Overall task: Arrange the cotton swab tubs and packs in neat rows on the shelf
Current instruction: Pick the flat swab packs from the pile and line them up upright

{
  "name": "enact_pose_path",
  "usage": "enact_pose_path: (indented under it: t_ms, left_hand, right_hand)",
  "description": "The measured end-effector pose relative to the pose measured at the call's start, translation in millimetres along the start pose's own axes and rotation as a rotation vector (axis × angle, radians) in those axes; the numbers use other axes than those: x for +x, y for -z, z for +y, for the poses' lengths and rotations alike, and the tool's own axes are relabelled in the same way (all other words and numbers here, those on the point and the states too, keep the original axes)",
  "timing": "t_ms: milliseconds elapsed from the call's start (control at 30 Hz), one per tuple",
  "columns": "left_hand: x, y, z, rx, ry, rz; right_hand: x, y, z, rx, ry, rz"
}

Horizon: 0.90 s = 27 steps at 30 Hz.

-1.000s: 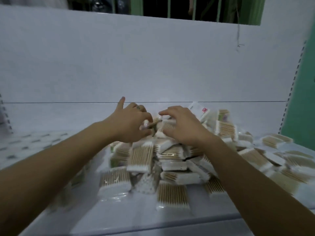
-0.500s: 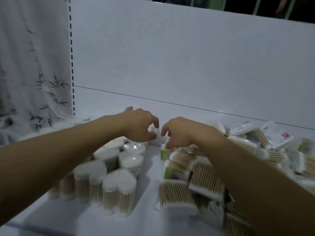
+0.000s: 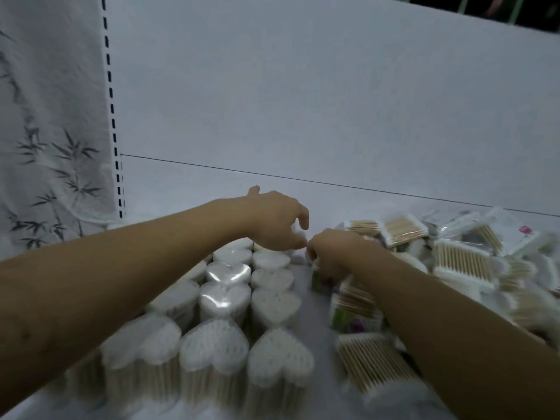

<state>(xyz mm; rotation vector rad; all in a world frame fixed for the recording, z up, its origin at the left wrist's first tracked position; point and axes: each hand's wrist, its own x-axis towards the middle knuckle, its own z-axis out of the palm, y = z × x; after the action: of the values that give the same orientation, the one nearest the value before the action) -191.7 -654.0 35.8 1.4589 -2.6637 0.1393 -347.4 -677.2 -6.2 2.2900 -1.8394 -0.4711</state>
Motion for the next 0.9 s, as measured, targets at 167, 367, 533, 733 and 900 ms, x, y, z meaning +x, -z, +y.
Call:
enact_pose_path:
  t_ms: [167,367,533,733,900]
  left_hand:
    - [-1,3,-12,-0.005,-0.025,0.011]
    - [4,9,-3,-0.055,-0.043,0.007]
    - [11,9,5,-0.12,-0.009,0.006]
    - [20,4,8,-0.299,0.044,0.032]
    - [24,13,9,-0.527,0.098,0.082]
  right_hand:
    - [-10,19,26,0.45,-0.12,0.19]
    - [-33,25,58,0.81,-0.225,0.346]
    - [-41,38,68,1.037,-0.119,0.388]
    - [-42,40,70,1.017,0.066,0.398]
    - [-41,43,77,1.103,0.139,0.44]
